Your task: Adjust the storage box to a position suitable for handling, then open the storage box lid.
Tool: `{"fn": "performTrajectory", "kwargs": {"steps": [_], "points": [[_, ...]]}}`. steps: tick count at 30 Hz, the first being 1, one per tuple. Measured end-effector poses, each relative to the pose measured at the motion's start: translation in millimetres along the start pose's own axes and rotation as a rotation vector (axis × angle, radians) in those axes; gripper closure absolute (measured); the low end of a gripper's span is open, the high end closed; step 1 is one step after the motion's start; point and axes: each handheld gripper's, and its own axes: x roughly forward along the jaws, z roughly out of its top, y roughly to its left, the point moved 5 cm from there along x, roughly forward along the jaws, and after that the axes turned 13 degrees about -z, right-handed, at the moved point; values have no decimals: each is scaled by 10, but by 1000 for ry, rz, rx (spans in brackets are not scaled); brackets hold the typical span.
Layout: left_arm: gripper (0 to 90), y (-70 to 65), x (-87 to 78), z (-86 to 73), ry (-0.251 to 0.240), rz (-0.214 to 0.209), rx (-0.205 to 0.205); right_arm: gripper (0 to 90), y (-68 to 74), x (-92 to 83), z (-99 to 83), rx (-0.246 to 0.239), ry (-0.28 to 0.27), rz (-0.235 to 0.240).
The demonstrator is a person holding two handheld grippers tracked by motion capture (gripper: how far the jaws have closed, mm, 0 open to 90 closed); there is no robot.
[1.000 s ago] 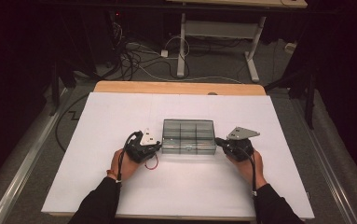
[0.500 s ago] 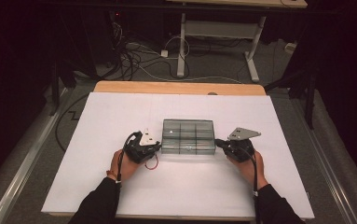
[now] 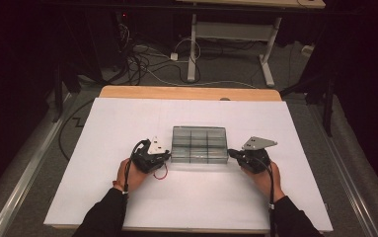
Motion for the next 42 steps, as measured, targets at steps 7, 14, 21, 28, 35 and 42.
{"fn": "performTrajectory", "kwargs": {"steps": [7, 14, 21, 28, 35, 42], "points": [[792, -10, -6, -4, 3, -1, 5, 900, 4, -4, 1, -5, -3, 2], [791, -19, -13, -9, 1, -6, 6, 900, 7, -9, 0, -6, 0, 2], [769, -20, -36, -13, 4, -9, 10, 900, 7, -11, 0, -7, -1, 4], [769, 6, -119, -26, -2, 7, 14, 900, 6, -14, 1, -13, -1, 4], [768, 35, -273, -76, -8, 37, 12, 900, 3, -16, 0, -20, 0, 5], [734, -50, -428, -115, -20, 43, 39, 900, 15, -33, -5, -19, -2, 11]]}}
